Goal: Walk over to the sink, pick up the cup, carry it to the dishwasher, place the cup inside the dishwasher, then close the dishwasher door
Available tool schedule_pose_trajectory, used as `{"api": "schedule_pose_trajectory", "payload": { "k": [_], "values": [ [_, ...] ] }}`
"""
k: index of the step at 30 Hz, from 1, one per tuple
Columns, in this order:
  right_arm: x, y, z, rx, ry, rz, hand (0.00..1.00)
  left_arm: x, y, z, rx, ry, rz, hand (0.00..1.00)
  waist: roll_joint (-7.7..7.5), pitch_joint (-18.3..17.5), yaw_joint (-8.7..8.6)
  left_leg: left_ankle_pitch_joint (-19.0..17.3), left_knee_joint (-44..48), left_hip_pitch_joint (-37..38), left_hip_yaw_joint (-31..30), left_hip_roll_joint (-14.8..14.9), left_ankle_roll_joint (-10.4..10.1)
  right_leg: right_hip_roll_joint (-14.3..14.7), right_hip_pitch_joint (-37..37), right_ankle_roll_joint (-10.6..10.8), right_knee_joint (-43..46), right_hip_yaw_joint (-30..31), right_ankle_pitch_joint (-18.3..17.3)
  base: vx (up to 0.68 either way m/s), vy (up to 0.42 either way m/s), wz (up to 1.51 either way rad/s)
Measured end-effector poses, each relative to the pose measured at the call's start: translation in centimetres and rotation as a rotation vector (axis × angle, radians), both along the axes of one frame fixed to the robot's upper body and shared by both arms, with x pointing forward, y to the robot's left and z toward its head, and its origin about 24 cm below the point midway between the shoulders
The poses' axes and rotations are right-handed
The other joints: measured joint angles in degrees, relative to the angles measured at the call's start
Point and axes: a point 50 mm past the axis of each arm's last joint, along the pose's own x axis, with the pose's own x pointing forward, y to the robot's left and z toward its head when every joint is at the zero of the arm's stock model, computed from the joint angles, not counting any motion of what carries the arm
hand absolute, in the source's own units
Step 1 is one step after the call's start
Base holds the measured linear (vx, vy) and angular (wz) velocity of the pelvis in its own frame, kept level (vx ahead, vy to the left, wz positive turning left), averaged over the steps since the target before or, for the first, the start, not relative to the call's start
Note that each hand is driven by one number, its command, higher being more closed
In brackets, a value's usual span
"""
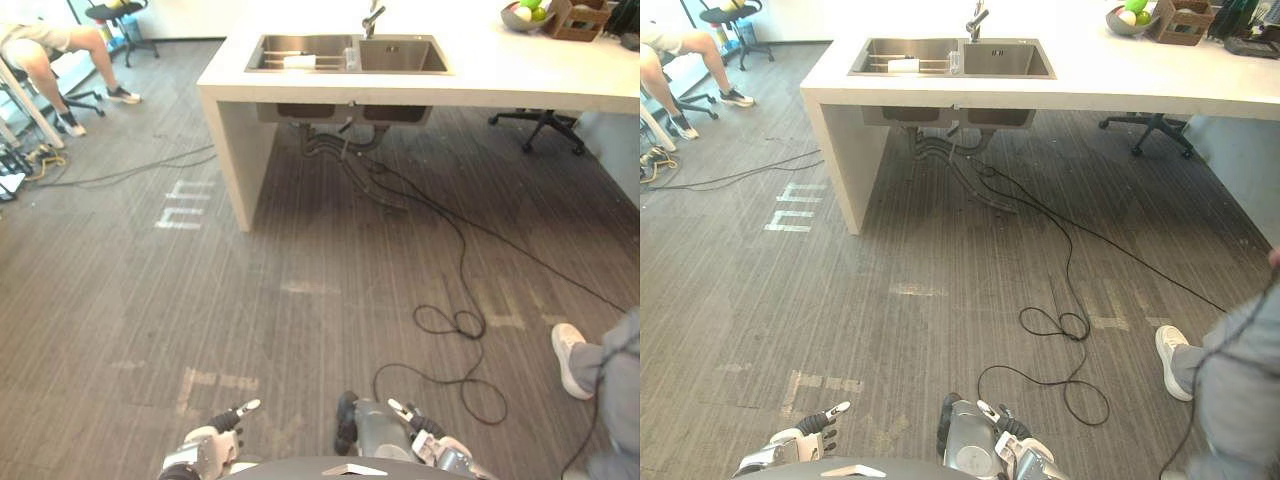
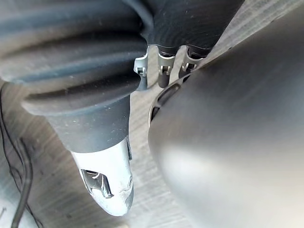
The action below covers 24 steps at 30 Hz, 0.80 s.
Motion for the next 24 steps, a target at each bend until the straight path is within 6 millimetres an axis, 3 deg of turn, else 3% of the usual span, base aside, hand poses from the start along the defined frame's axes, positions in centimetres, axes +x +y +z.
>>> {"api": "schedule_pose_trajectory", "payload": {
  "k": [2, 3, 4, 5, 6, 8, 9, 10, 12, 13, 15, 17, 18, 19, 20, 22, 24],
  "values": [
    [-0.7, -0.2, -0.2, 0.016, 0.013, -0.055, 0.00, 0.0, 0.4, 0.1, -0.018, -0.017, 0.112, 0.00, 0.64, -0.90, -0.50, 3.11, 12.26, -5.57, -2.28, 1.81, -3.15, 1.03, 1.38, -0.59, 0.31, -1.00, -2.15, 0.21, -0.154, 0.13],
    [-1.5, -0.6, -0.3, 0.012, 0.022, -0.090, 0.00, 0.2, 0.5, 0.2, -0.024, -0.042, 0.170, 0.00, 1.65, -1.53, -0.60, 9.14, 22.52, -10.78, -4.47, 3.71, -7.34, 2.35, 3.15, -0.39, -0.43, -1.45, -3.08, 0.29, -0.122, 0.00],
    [-2.1, -0.9, -0.3, -0.004, 0.032, -0.093, 0.00, 0.2, 0.7, 0.2, -0.018, -0.067, 0.219, 0.00, 2.42, -1.69, -0.42, 19.30, 30.67, -14.76, -5.08, 5.57, -7.22, 4.43, 6.41, -0.82, -3.04, -1.38, -3.93, 0.30, -0.112, -0.05],
    [-2.3, -1.1, -0.3, -0.015, 0.036, -0.087, 0.00, 0.0, 0.9, 0.3, -0.009, -0.075, 0.242, 0.00, 2.03, -1.45, -0.18, 24.37, 34.28, -16.73, -5.47, 6.34, -6.30, 5.26, 8.51, -0.79, -5.42, -1.35, -3.90, 0.34, -0.104, 0.02],
    [-2.4, -1.2, -0.3, -0.030, 0.034, -0.081, 0.00, 0.4, 1.3, 0.5, 0.020, -0.102, 0.260, 0.00, 2.27, -1.58, -0.58, 22.06, 41.15, -22.23, -5.32, 6.17, -5.33, 6.31, 12.51, -0.53, -9.81, -1.48, -3.73, 0.35, -0.083, 0.17],
    [-2.7, -0.9, -0.6, -0.020, 0.047, -0.109, 0.00, 1.8, 1.3, 1.2, 0.140, -0.170, 0.145, 0.00, 1.30, -1.52, -0.31, 16.38, 41.33, -29.41, -1.78, 3.50, -3.92, 6.13, 16.91, 0.87, -15.87, -1.59, -2.77, 0.33, -0.078, 0.03],
    [-2.5, -0.6, -0.6, -0.005, 0.044, -0.108, 0.00, 2.7, 0.8, 1.7, 0.217, -0.216, 0.020, 0.00, 0.57, -1.57, 1.00, 13.95, 32.04, -30.65, 1.89, 1.59, -3.23, 5.33, 18.61, 0.66, -19.01, -1.68, -0.66, 0.27, -0.049, -0.48],
    [-1.6, 0.0, -0.4, 0.008, 0.018, -0.072, 0.00, 3.6, -0.1, 2.2, 0.258, -0.259, -0.079, 0.00, 0.29, -1.57, 2.00, 13.56, 16.47, -30.18, 4.39, -0.32, -2.11, 4.97, 19.38, 0.06, -20.81, -1.10, 0.30, 0.33, -0.018, -0.52],
    [-0.4, 0.4, 0.0, 0.005, -0.032, -0.055, 0.00, 4.7, -1.4, 3.0, 0.257, -0.316, -0.121, 0.00, 0.18, -1.46, 1.95, 15.57, -2.28, -28.53, 5.09, -2.78, -1.13, 4.56, 19.99, 0.21, -21.24, -0.51, -0.08, 0.31, 0.038, -0.33],
    [0.7, 0.8, 0.3, 0.006, -0.064, -0.025, 0.00, 5.5, -2.5, 3.5, 0.251, -0.353, -0.128, 0.00, -0.91, -0.80, 2.34, 17.71, -11.83, -27.71, 4.96, -4.96, -1.35, 2.84, 20.34, 0.93, -19.26, 0.87, -2.30, 0.28, 0.070, -0.25],
    [1.5, 1.3, 0.5, 0.013, -0.082, -0.004, 0.00, 6.0, -2.9, 3.8, 0.261, -0.374, -0.142, 0.00, -1.91, -0.19, 2.12, 19.36, -14.76, -27.60, 5.26, -5.92, -2.13, 1.49, 21.45, 2.24, -17.36, 1.63, -4.77, 0.41, 0.142, -0.16],
    [1.2, 1.2, 0.4, 0.022, -0.061, 0.005, 0.00, 6.1, -3.2, 4.0, 0.329, -0.386, -0.231, 0.00, -0.95, -0.56, 2.33, 21.28, -15.56, -26.89, 6.45, -5.25, -2.49, 1.57, 23.92, 4.64, -15.62, 1.94, -8.44, 0.44, 0.221, -0.05],
    [1.0, 0.9, 0.3, 0.020, -0.044, 0.006, 0.00, 6.0, -3.4, 4.0, 0.335, -0.392, -0.272, 0.00, -0.03, -0.89, 2.45, 22.61, -16.41, -25.79, 6.67, -4.82, -1.43, 1.97, 25.32, 5.57, -15.05, 2.19, -10.23, 0.47, 0.286, -0.08],
    [0.8, 1.1, 0.2, 0.024, -0.030, 0.002, 0.00, 6.1, -3.2, 4.0, 0.350, -0.401, -0.319, 0.00, -0.68, -1.27, 2.64, 27.79, -14.62, -25.23, 7.35, -5.48, 2.94, 1.03, 26.80, 6.52, -14.27, 3.65, -12.55, 0.48, 0.275, -0.07],
    [0.4, 1.9, -0.1, 0.048, -0.002, -0.004, 0.00, 6.3, -2.6, 4.2, 0.385, -0.412, -0.387, 0.00, -3.25, -2.45, 2.57, 23.83, -11.60, -26.37, 8.34, -7.43, 3.87, -0.85, 27.10, 5.92, -14.31, 5.46, -13.82, 0.61, 0.281, -0.05],
    [-0.3, 2.4, -0.6, 0.077, 0.047, -0.053, 0.00, 7.0, -2.3, 4.4, 0.429, -0.427, -0.495, 0.00, -5.04, -3.55, 2.41, 19.97, -8.12, -27.59, 8.82, -9.14, 4.86, -2.28, 25.56, 7.03, -11.80, 9.47, -12.65, 0.57, 0.235, 0.03],
    [-0.4, 1.6, -0.6, 0.071, 0.043, -0.118, 0.00, 7.2, -2.6, 4.5, 0.426, -0.441, -0.555, 0.00, -4.84, -3.54, 2.30, 17.54, -8.61, -25.29, 9.83, -10.17, 5.81, -4.00, 21.66, 10.45, -1.46, 11.33, -9.98, 0.45, 0.233, -0.10]
  ]
}}
